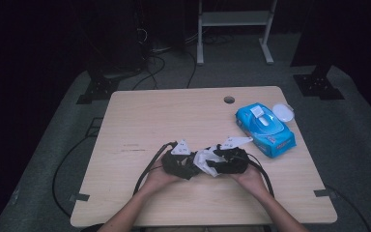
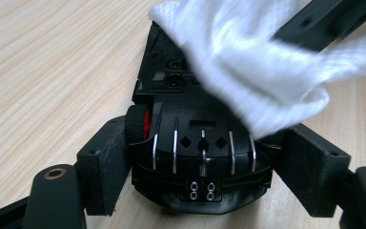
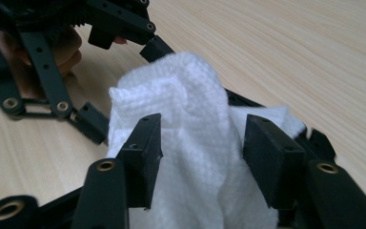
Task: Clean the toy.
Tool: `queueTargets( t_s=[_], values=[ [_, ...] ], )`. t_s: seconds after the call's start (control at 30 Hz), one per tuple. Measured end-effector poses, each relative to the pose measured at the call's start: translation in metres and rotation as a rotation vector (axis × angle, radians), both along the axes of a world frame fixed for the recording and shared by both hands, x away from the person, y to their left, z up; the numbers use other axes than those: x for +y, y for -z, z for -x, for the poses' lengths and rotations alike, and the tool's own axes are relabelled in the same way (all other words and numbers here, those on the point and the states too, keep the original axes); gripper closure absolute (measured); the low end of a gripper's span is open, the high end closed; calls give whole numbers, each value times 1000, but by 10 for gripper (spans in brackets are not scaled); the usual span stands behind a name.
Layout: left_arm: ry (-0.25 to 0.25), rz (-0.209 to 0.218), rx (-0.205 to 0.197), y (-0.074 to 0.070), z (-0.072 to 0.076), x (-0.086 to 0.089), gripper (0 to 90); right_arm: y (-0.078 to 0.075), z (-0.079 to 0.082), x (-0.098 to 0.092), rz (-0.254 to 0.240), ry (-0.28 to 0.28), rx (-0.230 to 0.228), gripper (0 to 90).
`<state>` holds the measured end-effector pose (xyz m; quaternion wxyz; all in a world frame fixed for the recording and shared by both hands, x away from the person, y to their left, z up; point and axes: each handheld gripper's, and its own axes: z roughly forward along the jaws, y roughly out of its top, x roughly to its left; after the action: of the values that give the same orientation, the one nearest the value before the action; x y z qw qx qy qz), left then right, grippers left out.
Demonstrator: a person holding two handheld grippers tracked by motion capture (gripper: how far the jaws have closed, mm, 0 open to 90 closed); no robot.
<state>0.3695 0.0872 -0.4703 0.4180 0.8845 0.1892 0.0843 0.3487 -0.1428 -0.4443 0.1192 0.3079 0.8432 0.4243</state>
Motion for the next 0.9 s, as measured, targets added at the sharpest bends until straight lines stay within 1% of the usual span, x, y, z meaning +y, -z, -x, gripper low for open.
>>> queueTargets(
  t_s=[0.07, 0.13, 0.2, 0.23, 0.3, 0.37, 0.4, 0.47, 0.53, 0.6, 0.63, 0.7, 0.77, 0.8, 0.87, 0.9],
  values=[
    [1, -2, -3, 0, 0, 0, 245, 2, -2, 8, 6, -10, -2, 558],
    [2, -3, 2, 0, 0, -1, 246, 3, -2, 14, 7, -21, -13, 639],
    [5, -1, 0, 0, 0, 0, 250, 4, -2, 19, 11, -40, -11, 705],
    [9, -12, -7, 0, 0, 0, 252, 5, -1, 21, 13, -46, -8, 745],
    [13, -16, -8, 0, 1, 0, 252, 5, -1, 22, 18, -65, -16, 805],
    [13, -14, -9, 0, 0, 1, 252, 5, -2, 18, 26, -50, -18, 820],
    [15, -14, -10, 0, 0, 1, 252, 5, -4, 15, 23, -37, -14, 824],
    [15, -12, -8, 0, 0, 1, 252, 6, -6, 7, 32, 0, -23, 829],
    [15, -9, -11, 0, 0, 1, 253, 6, -8, 0, 27, 33, -13, 833],
    [16, -8, -13, 0, 0, 1, 253, 7, -8, -2, 27, 38, -16, 835],
    [17, -7, -15, -1, 0, 1, 253, 7, -7, 0, 24, 34, -14, 835],
    [18, -9, -19, -1, 0, 0, 254, 7, -4, 9, 13, 5, -13, 836],
    [13, -5, -22, -1, 1, -1, 254, 6, -1, 20, 2, -33, -25, 836],
    [18, -14, -26, -1, 1, -1, 255, 6, 0, 25, -4, -53, -26, 836],
    [24, -28, -28, -1, 1, -1, 255, 6, 2, 36, 10, -71, -40, 836],
    [21, -22, -27, -1, 2, -1, 255, 6, 1, 39, 16, -75, -47, 836]
  ],
)
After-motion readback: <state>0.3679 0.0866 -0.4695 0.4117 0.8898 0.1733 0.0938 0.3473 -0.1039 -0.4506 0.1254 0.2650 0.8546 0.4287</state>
